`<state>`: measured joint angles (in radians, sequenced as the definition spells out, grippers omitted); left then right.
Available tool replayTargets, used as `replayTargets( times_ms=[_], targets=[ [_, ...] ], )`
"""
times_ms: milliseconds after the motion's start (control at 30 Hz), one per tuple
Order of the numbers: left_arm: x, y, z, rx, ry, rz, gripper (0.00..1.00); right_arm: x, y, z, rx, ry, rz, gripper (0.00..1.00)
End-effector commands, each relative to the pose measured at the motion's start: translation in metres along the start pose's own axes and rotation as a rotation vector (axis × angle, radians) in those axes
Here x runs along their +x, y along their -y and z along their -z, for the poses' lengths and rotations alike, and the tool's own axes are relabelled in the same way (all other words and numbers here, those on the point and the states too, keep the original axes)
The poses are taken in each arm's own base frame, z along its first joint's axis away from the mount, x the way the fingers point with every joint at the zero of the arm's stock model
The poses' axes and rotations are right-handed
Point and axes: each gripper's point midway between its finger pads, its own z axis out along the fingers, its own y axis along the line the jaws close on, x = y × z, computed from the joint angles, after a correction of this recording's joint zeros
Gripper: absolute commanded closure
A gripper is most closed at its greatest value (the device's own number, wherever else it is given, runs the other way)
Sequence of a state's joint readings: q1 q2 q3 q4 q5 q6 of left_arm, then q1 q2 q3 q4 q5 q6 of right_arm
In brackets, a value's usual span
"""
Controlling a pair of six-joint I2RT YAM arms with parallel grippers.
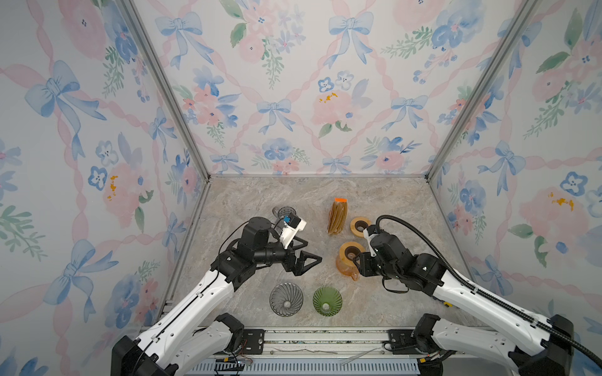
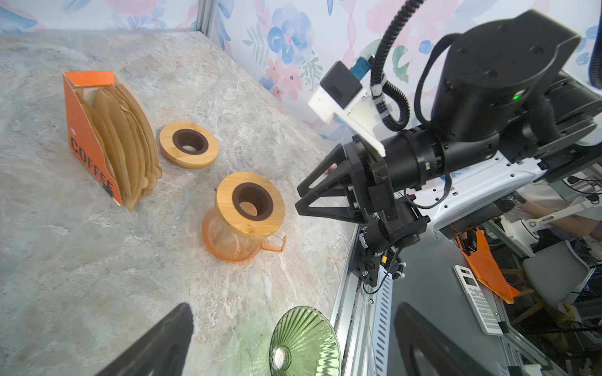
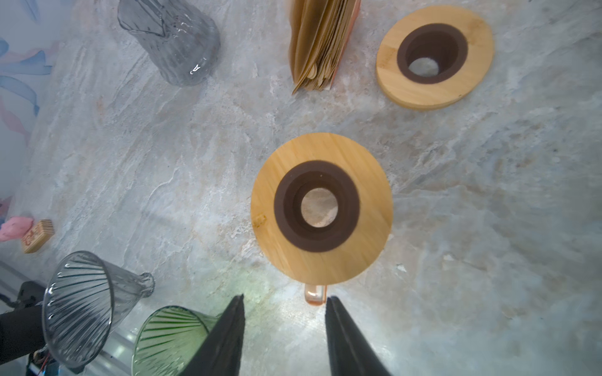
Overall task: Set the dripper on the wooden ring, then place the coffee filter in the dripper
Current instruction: 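Raise the right gripper and move it toward the green glass dripper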
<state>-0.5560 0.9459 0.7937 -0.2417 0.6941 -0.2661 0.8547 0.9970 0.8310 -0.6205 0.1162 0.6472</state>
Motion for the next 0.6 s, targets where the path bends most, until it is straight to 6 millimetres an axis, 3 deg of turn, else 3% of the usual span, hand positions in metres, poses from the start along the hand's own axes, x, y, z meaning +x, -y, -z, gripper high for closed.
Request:
replayTargets(
  times_ms=[0, 400, 567],
  targets=[
    [0.004, 0.009, 0.002, 0.037, -0.005, 0.004, 0.02, 0.029, -0.006, -0.001, -0.025, -0.075, -0.011, 0.59],
    [0.011, 0.011, 0.000, 0.020, -0.013, 0.009, 0.02, 0.082, -0.040, -0.014, -0.122, -0.179, 0.018, 0.59],
    [0.009, 0.012, 0.000, 0.022, -0.009, 0.002, 0.02, 0.095, -0.049, -0.024, -0.131, -0.214, 0.024, 0.59]
  ],
)
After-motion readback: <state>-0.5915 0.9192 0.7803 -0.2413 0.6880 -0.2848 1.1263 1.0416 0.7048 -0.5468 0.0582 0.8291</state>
